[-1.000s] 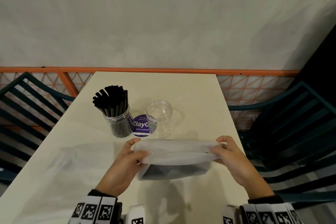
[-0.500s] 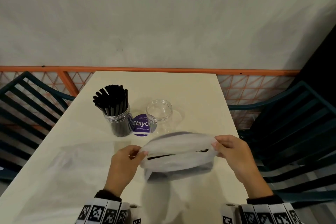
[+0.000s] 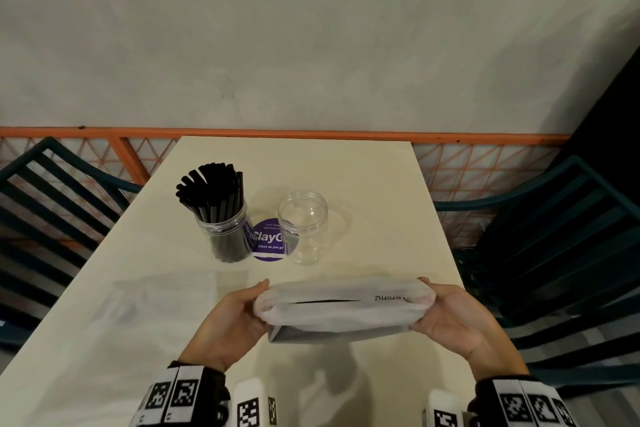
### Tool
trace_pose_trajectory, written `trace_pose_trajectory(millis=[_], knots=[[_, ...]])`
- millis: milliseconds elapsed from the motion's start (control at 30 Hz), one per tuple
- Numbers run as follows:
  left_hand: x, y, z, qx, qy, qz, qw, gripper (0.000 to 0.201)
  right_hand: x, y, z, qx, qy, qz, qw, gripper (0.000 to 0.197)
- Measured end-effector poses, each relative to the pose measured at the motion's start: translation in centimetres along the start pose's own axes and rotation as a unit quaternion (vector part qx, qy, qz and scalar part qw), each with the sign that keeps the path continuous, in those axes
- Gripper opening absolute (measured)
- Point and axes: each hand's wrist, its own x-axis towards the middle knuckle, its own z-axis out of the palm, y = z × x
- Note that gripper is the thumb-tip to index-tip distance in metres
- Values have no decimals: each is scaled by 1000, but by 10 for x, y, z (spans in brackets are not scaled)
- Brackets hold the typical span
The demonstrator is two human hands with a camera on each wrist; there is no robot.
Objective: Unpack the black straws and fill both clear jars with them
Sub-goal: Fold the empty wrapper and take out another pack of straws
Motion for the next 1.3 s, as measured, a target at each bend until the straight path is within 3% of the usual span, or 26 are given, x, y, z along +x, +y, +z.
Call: trace_pose_trajectory(millis=[100,200,267,333,433,533,600,633,667,767,833,967,1167,1200,1300], knots=[[0,-2,3,49,-8,5,999,41,1,3,-5,-16,-5,-2,1000,45],[2,-3,1,95,10,35,995,73,-1,7,-3,-40,-39,-38,998,19],[1,-5,1,196,49,49,978,71,3,12,-8,-137,5,-86,987,43],[0,-9,5,293,95,62,950,58,6,14,-5,-276,92,-131,948,46],[5,-19,5,371,190,104,903,40,11,16,-4,-387,182,-169,888,33],[4,-22,-3,480,257,167,822,35,10,17,-8,-487,218,-214,818,12],[2,-21,-8,550,262,183,771,29,6,18,-11,-512,226,-224,798,8],[2,-20,-9,565,258,172,765,25,5,19,-12,-517,223,-221,796,7],[3,-19,-12,559,244,154,777,26,6,20,-12,-522,218,-213,797,8],[5,-19,-13,408,143,98,896,28,10,26,-11,-511,163,-182,824,13],[4,-20,-5,305,100,65,945,20,12,28,-8,-464,129,-162,861,13],[-2,-14,-1,262,104,40,959,19,14,28,-9,-340,93,-107,930,15],[-6,-4,-7,200,81,-30,976,21,18,20,-25,-134,53,-24,989,16],[-7,-3,-8,181,72,-44,980,19,16,17,-25,-101,38,-4,994,19],[-10,-1,-7,143,53,-77,985,15,11,10,-29,-28,-10,31,999,57]])
